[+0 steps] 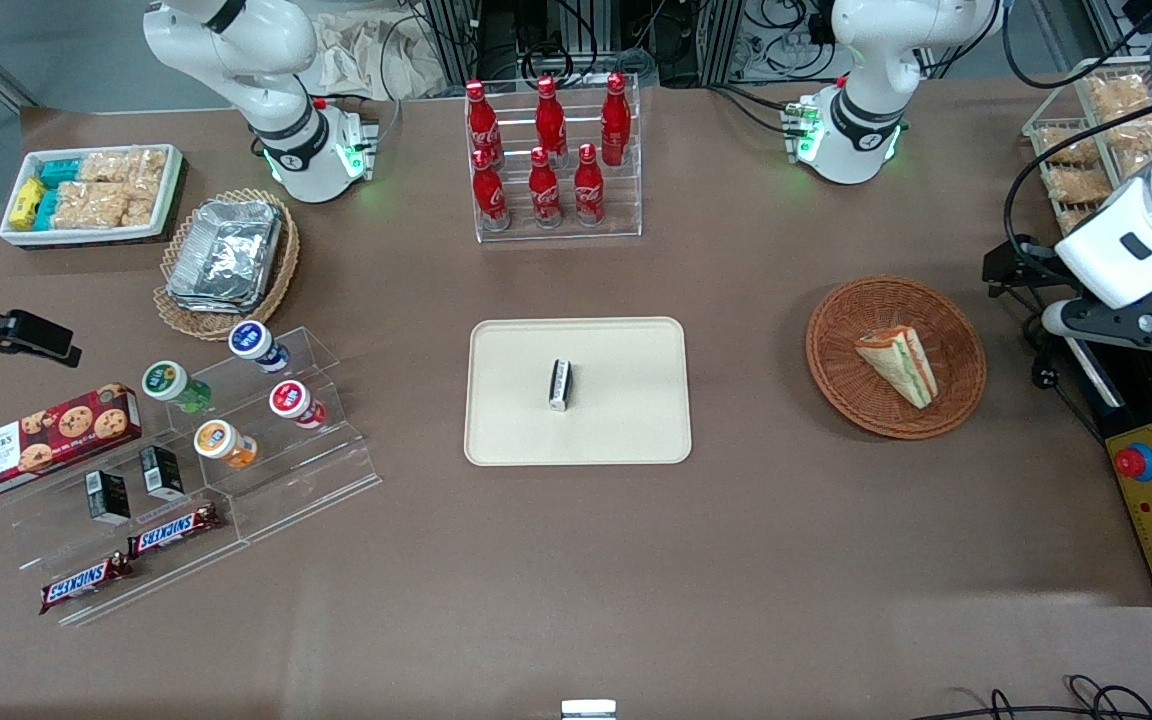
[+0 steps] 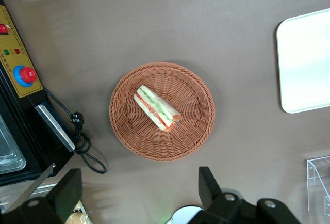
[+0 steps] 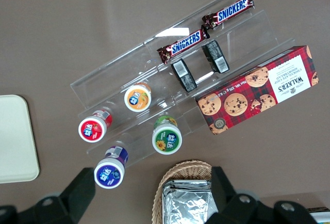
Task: Place sandwich from basket to tray
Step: 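Move the left gripper down over the wrapped sandwich in the wicker basket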
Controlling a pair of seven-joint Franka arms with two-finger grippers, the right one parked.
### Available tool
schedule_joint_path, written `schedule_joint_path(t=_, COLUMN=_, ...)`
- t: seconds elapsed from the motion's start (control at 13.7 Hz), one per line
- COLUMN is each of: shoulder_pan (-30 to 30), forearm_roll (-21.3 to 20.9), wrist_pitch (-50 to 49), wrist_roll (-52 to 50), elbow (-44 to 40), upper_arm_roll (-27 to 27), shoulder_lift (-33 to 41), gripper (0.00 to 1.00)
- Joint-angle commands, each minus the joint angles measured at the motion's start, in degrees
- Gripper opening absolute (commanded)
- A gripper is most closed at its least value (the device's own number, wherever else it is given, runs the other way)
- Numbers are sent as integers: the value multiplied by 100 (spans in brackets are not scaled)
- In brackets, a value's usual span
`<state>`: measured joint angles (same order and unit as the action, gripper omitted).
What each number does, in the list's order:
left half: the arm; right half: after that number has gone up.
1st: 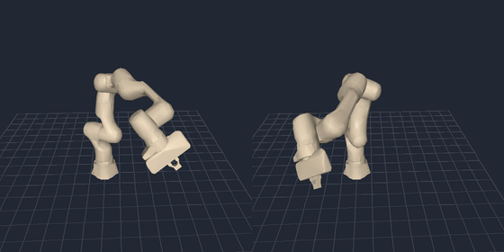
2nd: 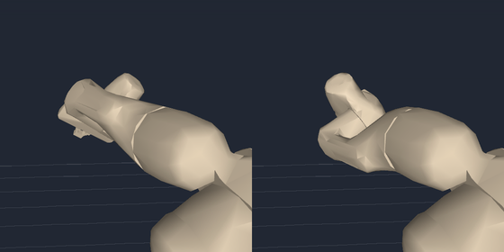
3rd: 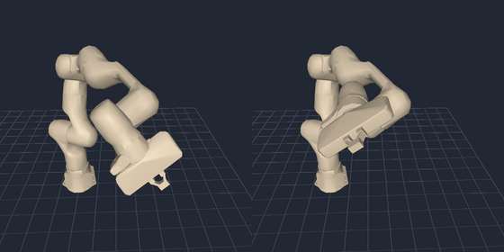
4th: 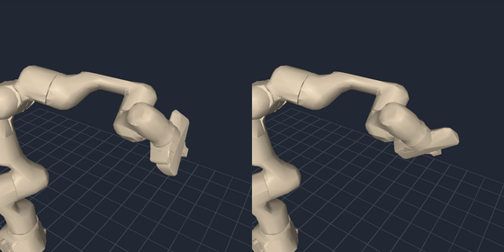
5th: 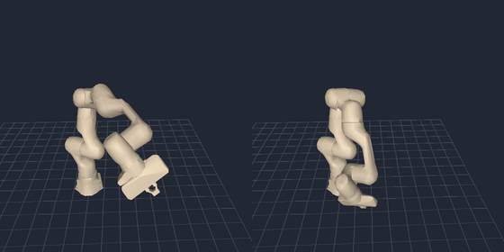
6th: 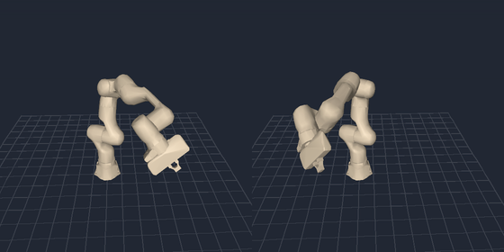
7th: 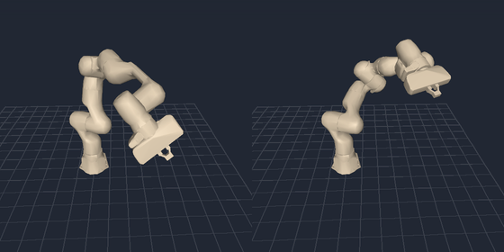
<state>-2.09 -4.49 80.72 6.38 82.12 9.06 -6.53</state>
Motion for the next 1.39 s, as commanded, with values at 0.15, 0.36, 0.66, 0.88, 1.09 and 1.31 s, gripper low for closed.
schedule_joint_path(t=0.15, shoulder_pan=33, forearm_roll=-60, wrist_pitch=-65, wrist_roll=-258, elbow=-206, upper_arm_roll=-62, shoulder_lift=-77, gripper=100)
schedule_joint_path(t=0.36, shoulder_pan=25, forearm_roll=115, wrist_pitch=476, wrist_roll=-1759, elbow=669, upper_arm_roll=-63, shoulder_lift=203, gripper=100)
schedule_joint_path(t=0.66, shoulder_pan=-19, forearm_roll=168, wrist_pitch=2268, wrist_roll=-2235, elbow=2980, upper_arm_roll=-264, shoulder_lift=1178, gripper=100)
schedule_joint_path(t=0.88, shoulder_pan=-11, forearm_roll=431, wrist_pitch=3290, wrist_roll=-3262, elbow=4072, upper_arm_roll=-423, shoulder_lift=1417, gripper=100)
schedule_joint_path(t=1.09, shoulder_pan=-19, forearm_roll=440, wrist_pitch=4056, wrist_roll=-3992, elbow=4689, upper_arm_roll=-432, shoulder_lift=1374, gripper=100)
schedule_joint_path(t=1.31, shoulder_pan=-19, forearm_roll=432, wrist_pitch=4581, wrist_roll=-4320, elbow=5049, upper_arm_roll=-432, shoulder_lift=1242, gripper=100)
